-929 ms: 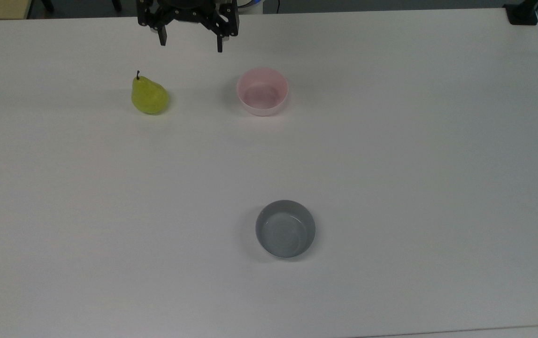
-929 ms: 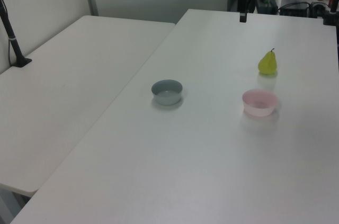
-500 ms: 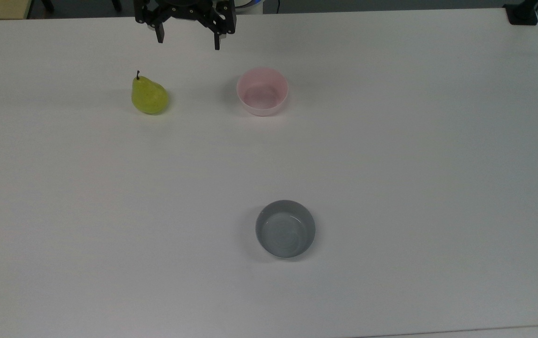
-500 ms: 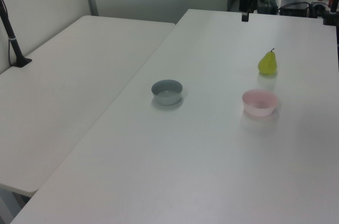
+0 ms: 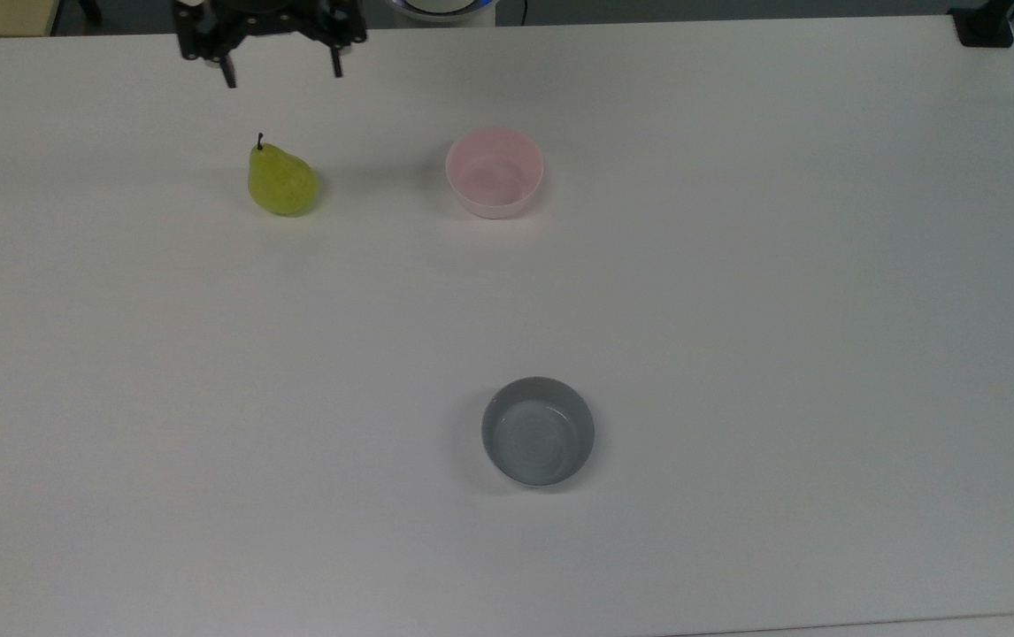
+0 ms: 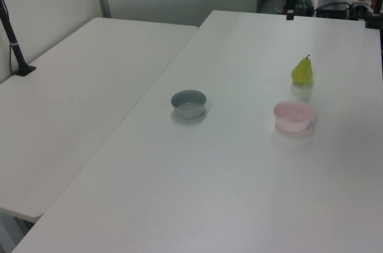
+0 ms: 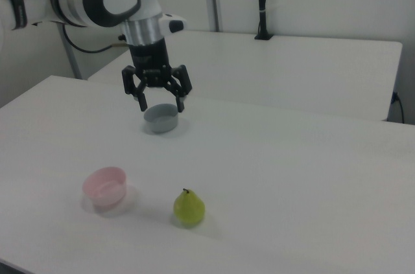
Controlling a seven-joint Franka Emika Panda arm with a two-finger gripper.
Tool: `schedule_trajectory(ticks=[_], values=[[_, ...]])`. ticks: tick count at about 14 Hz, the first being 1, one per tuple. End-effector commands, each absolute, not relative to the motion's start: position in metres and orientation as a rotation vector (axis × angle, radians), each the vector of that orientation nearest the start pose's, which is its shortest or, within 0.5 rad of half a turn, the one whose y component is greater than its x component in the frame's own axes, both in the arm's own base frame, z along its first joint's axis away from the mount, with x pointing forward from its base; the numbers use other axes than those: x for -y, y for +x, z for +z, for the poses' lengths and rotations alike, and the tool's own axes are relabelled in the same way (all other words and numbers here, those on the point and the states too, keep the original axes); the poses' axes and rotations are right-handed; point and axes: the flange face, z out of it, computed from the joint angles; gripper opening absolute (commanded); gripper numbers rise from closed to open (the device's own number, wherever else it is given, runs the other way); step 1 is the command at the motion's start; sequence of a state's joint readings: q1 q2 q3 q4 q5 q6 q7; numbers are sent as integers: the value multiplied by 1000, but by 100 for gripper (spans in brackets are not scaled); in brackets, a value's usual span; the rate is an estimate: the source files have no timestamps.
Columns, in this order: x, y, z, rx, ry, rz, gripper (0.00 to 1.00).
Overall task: Place the pear in the bowl
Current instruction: 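Move the open gripper over the yellow-green pear and lower it, then close the gripper on the pear and lift it off the table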
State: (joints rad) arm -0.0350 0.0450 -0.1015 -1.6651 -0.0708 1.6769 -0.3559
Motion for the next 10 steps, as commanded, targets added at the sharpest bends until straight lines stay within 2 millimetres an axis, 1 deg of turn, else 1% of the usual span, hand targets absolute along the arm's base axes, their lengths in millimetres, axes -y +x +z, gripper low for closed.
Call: schedule_trajectory(ticks=[1, 3, 5, 7, 8, 9, 10], values=[[109, 537, 525, 571, -3100, 225, 100], [112, 529, 487, 621, -3064, 290, 100], [114, 526, 444, 634, -3073, 290, 100], [123, 521, 404, 618, -3086, 255, 100], [124, 522, 384, 620, -3087, 259, 100], [129, 526, 369, 606, -3094, 267, 100], [139, 527, 357, 596, -3107, 277, 100]])
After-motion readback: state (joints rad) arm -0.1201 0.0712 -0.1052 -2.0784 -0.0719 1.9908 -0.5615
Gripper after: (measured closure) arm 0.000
